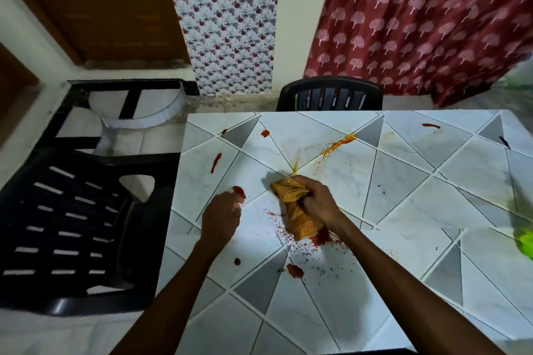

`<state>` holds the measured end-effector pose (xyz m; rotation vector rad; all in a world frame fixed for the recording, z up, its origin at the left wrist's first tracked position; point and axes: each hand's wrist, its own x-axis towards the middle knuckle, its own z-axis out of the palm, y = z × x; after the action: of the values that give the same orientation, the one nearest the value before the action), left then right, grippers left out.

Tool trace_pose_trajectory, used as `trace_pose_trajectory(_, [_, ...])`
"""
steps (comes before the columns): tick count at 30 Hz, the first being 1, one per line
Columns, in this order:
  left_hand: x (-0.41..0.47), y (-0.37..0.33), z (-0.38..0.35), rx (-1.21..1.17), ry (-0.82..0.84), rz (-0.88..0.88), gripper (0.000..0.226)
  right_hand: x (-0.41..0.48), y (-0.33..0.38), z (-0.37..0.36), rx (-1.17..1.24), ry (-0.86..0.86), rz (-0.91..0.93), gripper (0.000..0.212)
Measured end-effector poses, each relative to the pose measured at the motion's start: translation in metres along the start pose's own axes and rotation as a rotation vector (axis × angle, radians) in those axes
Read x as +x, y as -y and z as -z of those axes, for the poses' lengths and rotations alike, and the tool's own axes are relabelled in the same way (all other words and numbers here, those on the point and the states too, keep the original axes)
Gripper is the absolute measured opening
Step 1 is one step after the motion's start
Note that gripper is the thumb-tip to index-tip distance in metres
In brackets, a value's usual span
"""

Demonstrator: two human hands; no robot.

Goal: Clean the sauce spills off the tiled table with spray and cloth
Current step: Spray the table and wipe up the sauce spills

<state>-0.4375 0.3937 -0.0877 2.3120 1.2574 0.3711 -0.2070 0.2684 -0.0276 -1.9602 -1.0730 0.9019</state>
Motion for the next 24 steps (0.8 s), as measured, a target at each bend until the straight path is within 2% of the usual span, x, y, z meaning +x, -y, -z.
trace_pose_trajectory(3, [0.009,0.009,0.007,-0.001,-0.024,0.037,0.016,0.017,0.007,-0.011,0.019,-0.026,-0.026,0.07])
trace_pose_trajectory(5, [0.018,0.012,0.012,-0.028,-0.04,0.09,0.023,0.029,0.013,-0.017,0.021,-0.043,-0.048,0.066])
trace_pose_trajectory(8, [0.039,0.035,0.016,-0.076,-0.037,0.147,0.045,0.061,0.026,-0.025,-0.026,-0.074,-0.031,0.053])
trace_pose_trajectory(12, [0.06,0.074,0.014,0.023,0.073,0.141,0.08,0.117,0.052,-0.024,-0.164,-0.132,0.07,0.058])
trace_pose_trajectory(14, [0.063,0.087,0.011,0.099,0.116,0.103,0.09,0.148,0.07,-0.021,-0.291,-0.117,0.095,0.058])
trace_pose_trajectory(17, [0.066,0.093,0.009,0.126,0.155,0.067,0.09,0.194,0.096,-0.02,-0.52,-0.037,0.116,0.053])
trace_pose_trajectory(20, [0.067,0.092,0.008,0.083,0.137,0.068,0.08,0.226,0.105,-0.026,-0.643,0.021,0.1,0.04])
trace_pose_trajectory(24, [0.064,0.096,0.006,0.079,0.121,0.007,0.073,0.238,0.091,-0.048,-0.762,0.112,0.064,0.039])
